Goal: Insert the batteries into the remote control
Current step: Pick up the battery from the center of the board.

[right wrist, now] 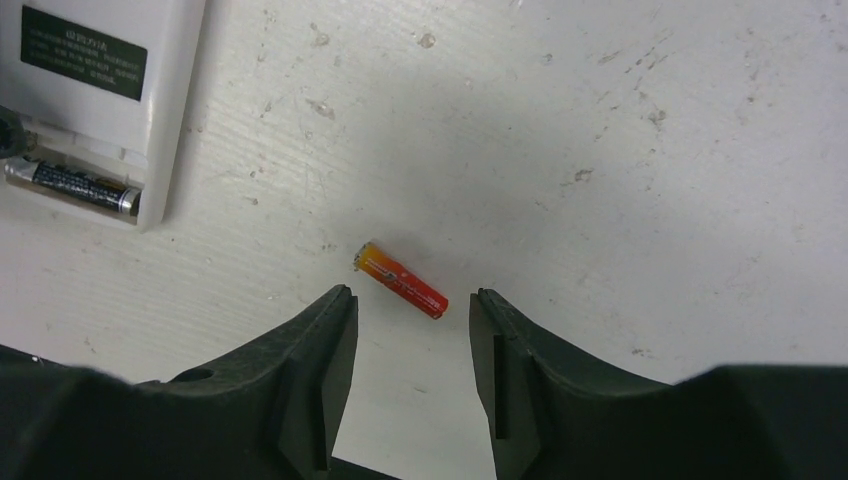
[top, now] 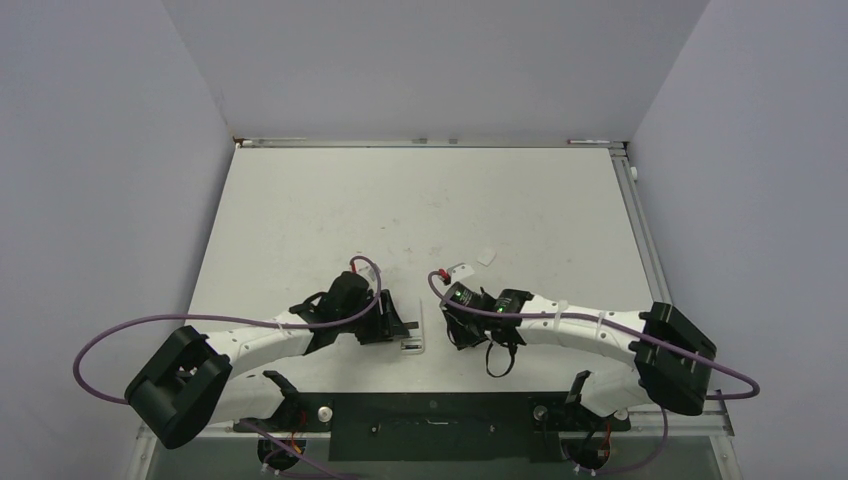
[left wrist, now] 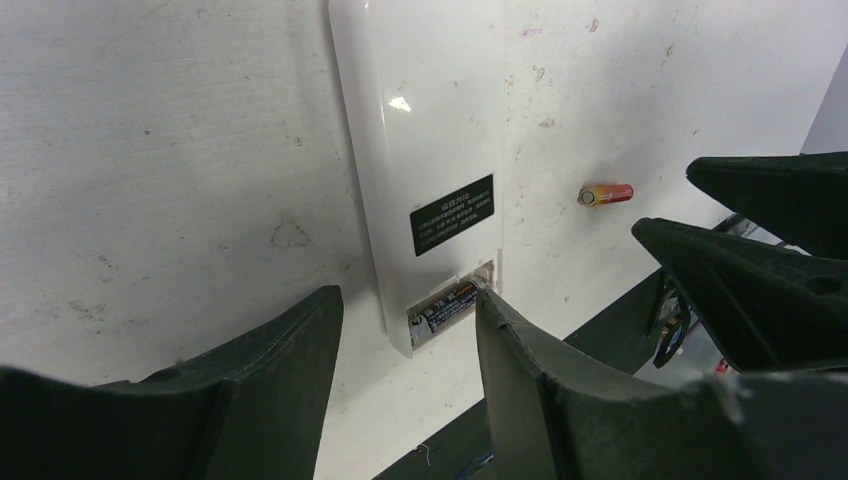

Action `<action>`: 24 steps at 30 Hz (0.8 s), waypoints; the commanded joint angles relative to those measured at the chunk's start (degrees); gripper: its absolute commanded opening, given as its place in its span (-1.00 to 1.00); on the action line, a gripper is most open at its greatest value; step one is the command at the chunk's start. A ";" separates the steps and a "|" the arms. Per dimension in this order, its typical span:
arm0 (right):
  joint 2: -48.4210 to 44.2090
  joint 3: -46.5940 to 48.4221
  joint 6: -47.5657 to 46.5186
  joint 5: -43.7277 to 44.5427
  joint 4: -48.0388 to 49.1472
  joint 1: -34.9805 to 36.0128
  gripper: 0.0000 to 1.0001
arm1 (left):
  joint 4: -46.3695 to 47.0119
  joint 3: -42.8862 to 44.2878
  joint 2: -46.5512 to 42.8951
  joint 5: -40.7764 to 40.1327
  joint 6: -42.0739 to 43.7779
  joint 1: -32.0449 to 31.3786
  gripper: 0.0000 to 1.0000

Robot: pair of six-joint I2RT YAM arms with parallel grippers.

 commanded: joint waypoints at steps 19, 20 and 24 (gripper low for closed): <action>4.70 -5.26 -7.68 -12.52 7.29 -5.18 -0.13 | -1.82 -2.25 0.70 0.30 0.37 -1.03 0.00; 4.74 -5.32 -7.72 -13.05 7.26 -5.08 -0.15 | -1.84 -2.24 0.70 0.37 0.31 -1.03 0.00; 4.43 -6.06 -7.71 -14.14 7.10 -4.85 -0.23 | -1.80 -2.33 0.83 0.30 0.37 -1.15 0.00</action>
